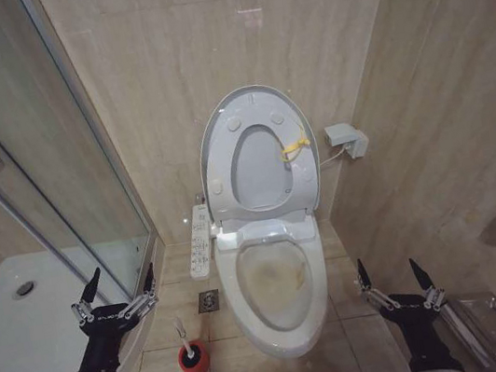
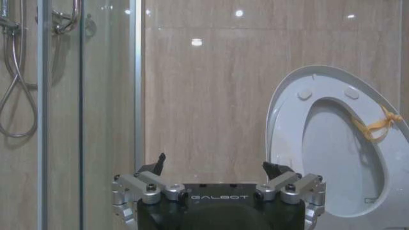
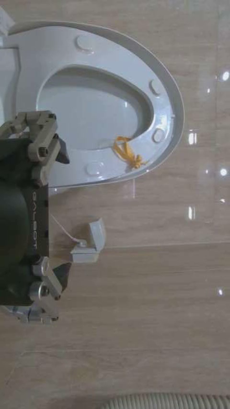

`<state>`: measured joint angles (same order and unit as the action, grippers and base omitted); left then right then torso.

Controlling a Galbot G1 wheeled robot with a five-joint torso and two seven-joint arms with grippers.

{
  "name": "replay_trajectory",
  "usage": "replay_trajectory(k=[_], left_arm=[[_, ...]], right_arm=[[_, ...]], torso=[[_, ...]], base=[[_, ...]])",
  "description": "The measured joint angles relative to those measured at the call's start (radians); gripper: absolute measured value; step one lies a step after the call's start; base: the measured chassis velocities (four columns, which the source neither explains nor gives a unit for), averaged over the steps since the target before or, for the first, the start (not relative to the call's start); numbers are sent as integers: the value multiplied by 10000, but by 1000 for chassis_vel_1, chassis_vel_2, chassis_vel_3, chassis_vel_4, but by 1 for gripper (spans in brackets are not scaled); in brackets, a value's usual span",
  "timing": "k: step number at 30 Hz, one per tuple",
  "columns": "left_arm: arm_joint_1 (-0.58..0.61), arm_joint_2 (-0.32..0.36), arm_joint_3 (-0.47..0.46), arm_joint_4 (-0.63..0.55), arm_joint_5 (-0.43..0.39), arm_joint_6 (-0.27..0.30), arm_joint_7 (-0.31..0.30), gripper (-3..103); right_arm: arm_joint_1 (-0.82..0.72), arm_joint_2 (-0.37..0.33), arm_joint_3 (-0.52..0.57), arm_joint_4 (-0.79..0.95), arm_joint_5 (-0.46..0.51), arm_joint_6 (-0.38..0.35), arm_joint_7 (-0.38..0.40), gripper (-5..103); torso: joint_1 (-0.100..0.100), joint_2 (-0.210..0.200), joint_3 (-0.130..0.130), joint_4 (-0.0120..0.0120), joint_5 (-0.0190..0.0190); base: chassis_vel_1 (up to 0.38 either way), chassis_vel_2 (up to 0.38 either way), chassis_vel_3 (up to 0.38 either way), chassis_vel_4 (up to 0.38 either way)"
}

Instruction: Open the toilet lid, clean the toilet bowl with a toilet brush, close the toilet lid, and flush.

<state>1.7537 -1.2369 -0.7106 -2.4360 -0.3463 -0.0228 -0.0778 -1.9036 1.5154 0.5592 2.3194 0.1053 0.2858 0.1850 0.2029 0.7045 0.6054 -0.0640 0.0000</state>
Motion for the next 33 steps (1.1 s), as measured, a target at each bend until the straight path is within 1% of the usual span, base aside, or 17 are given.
replay_trajectory(k=[11,14,16,17,18,20,21,25,26,29,30,32,33], left_arm=[[0,0,0,0,0,0,0,100],[-176,10,42,150,28,0,-20,100],[-715,57,181,635,141,-1,-101,100],[-715,57,181,635,141,-1,-101,100],[-1087,87,273,959,224,-2,-161,100],[-1833,147,474,1624,387,-8,-280,100],[-1833,147,474,1624,387,-8,-280,100],[-3126,252,805,2758,673,-26,-487,100],[-3126,252,805,2758,673,-26,-487,100],[-4258,347,1093,3756,921,-46,-671,100],[-4258,347,1093,3756,921,-46,-671,100],[-5006,411,1290,4414,1083,-57,-792,100],[-5006,411,1290,4414,1083,-57,-792,100]], right_arm=[[0,0,0,0,0,0,0,100],[0,0,0,0,1,0,0,100],[0,0,0,0,1,0,0,100],[0,0,0,0,1,0,0,100],[0,-1,0,0,1,-1,0,100],[0,0,-1,-1,1,-1,0,100],[0,0,-1,-1,1,-1,0,100],[1,-1,-2,0,1,-1,-1,100],[1,-1,-2,0,1,-1,-1,100],[1,0,0,0,1,-1,0,100],[1,0,0,0,1,-1,0,100],[1,-2,-1,-1,1,-1,0,100],[1,-2,-1,-1,1,-1,0,100]], torso=[[0,0,0,0,0],[-1,0,0,3,2],[0,0,0,-3,-1],[0,0,0,-3,-1],[0,0,0,-4,-1],[0,0,1,-2,-2],[0,0,1,-2,-2],[0,0,1,0,-1],[0,0,1,0,-1],[0,0,1,0,-1],[0,0,1,0,-1],[1,-1,1,0,-2],[1,-1,1,0,-2]], base=[[0,0,0,0],[0,0,0,0],[0,0,0,0],[0,0,0,0],[0,0,0,0],[0,0,0,0],[0,0,0,0],[0,0,0,0],[0,0,0,0],[0,0,0,0],[0,0,0,0],[0,0,0,0],[0,0,0,0]])
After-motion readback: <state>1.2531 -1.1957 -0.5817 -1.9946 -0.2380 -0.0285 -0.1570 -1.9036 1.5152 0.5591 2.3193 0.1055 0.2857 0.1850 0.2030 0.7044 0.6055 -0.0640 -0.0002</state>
